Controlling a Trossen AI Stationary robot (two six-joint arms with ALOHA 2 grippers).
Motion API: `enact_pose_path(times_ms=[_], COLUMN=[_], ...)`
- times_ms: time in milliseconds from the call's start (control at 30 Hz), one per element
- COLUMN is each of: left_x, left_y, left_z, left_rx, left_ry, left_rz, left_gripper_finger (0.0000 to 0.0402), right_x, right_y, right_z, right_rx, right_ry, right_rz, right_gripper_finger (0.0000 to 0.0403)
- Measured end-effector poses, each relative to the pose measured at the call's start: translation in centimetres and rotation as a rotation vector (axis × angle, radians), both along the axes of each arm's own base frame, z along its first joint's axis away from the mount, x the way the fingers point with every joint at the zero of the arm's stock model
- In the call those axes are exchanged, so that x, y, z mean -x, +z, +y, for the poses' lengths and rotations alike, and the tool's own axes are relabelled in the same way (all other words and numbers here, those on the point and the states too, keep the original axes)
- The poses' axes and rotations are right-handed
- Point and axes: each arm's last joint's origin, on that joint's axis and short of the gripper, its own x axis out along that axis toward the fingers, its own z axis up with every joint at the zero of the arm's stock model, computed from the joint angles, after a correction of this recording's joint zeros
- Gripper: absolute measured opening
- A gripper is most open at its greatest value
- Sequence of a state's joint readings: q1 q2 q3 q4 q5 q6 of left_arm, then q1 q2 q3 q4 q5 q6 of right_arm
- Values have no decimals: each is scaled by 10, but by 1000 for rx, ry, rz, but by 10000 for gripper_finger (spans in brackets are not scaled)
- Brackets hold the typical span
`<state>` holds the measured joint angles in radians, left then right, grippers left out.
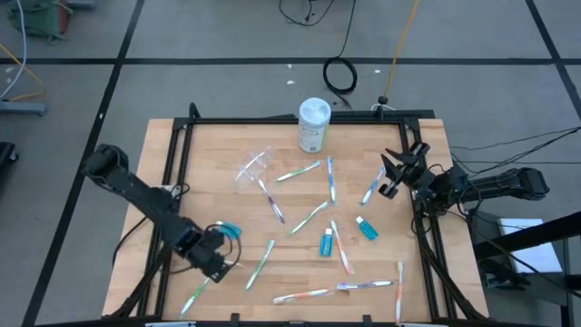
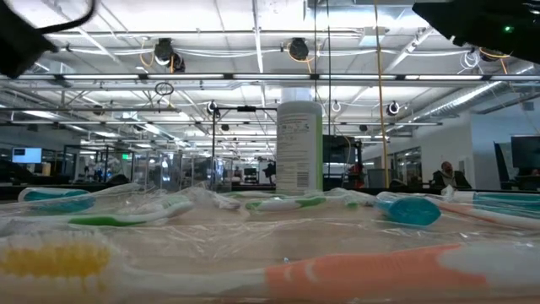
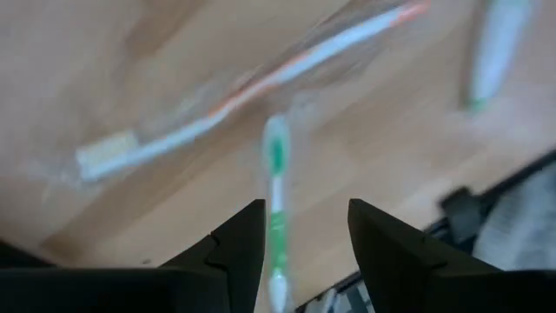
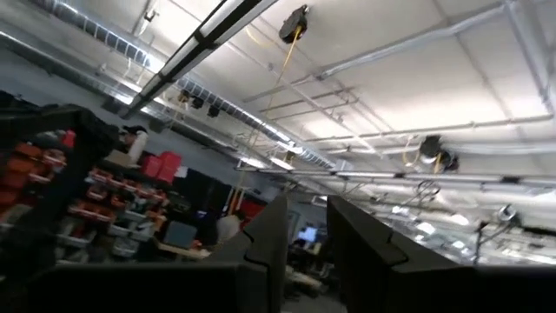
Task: Pick & Place toothbrushing station
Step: Put the green toothbrush into the left of the transparent organizer
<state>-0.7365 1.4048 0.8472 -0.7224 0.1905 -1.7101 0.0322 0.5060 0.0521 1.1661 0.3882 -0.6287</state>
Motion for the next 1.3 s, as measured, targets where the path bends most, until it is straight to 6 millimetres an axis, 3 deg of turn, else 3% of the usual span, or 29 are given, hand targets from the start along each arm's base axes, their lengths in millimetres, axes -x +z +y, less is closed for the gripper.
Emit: enact_pose_path(times_ms=[267, 500, 733, 1100, 1300], left_x=[9, 6, 2, 6, 1], left_y=[-28, -60, -63, -65, -66], left_z=[-32, -45, -41, -34, -28], left_rx=[-16, 45, 40, -34, -29], left_ry=[12, -120, -175, -167, -178], left_rz=[-89, 91, 80, 122, 124], left_gripper_finger=[170, 170, 157, 12, 31], right_x=[-3, -4, -4, -4, -4], right_y=[-4, -5, -5, -5, -5], right_z=[0, 0, 0, 0, 0], right_rx=[-108, -102, -91, -91, -91], right_ry=[79, 72, 64, 63, 63], right_rz=[5, 17, 21, 21, 21], right_gripper_finger=[73, 73, 73, 73, 73])
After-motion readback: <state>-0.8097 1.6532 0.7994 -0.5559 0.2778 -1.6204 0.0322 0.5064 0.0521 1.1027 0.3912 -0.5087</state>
